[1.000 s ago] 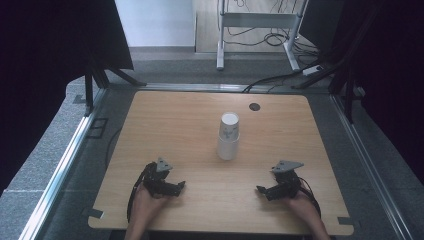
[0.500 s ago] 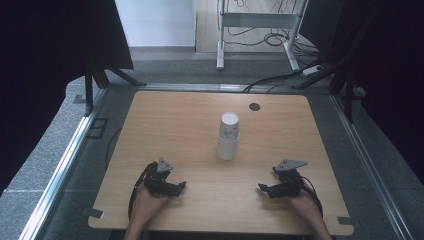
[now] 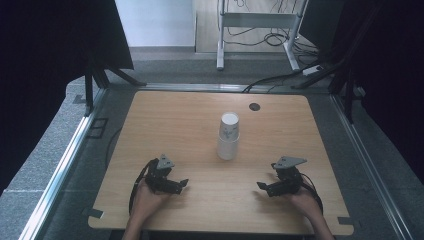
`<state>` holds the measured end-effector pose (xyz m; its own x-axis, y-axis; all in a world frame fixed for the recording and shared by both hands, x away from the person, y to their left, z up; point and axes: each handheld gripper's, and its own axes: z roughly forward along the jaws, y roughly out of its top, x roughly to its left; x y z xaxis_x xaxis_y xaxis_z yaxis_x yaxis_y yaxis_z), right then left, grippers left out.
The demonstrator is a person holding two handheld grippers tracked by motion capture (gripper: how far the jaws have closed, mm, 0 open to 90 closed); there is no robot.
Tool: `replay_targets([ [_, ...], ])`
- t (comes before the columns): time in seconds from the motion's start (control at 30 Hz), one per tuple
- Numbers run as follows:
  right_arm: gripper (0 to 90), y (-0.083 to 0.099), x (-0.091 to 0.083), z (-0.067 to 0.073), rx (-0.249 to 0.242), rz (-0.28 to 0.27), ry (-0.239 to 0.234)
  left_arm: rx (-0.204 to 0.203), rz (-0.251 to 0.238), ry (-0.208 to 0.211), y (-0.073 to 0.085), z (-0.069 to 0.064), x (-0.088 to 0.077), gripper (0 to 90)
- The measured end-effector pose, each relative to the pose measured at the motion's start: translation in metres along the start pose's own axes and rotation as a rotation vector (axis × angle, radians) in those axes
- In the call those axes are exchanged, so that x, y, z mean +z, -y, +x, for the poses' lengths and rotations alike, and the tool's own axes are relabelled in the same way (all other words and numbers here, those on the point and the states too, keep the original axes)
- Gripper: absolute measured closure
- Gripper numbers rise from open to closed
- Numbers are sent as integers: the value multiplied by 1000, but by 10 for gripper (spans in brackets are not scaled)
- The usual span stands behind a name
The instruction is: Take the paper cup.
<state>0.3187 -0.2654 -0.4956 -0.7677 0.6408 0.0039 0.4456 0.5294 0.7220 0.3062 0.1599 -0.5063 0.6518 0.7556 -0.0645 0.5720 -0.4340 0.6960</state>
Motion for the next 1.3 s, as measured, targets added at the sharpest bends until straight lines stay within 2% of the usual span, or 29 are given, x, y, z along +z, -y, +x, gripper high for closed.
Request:
replay_targets([
  [0.1,44,-4,-1,1,-3,-6,-4,8,-13,17,-5,0,-1,44],
  [0.27,38,-10,-2,1,-18,-21,-22,30,-21,16,-14,-1,-1,47],
  [0.47,27,-16,-2,-1,-36,-35,-28,41,-36,35,-23,-2,0,48],
  [0.93,39,-31,-8,-4,-8,-69,-67,103,-39,37,-48,-7,3,45],
  [1.3,60,-48,-10,-4,-2,-78,-78,124,-37,60,-67,-7,9,43],
])
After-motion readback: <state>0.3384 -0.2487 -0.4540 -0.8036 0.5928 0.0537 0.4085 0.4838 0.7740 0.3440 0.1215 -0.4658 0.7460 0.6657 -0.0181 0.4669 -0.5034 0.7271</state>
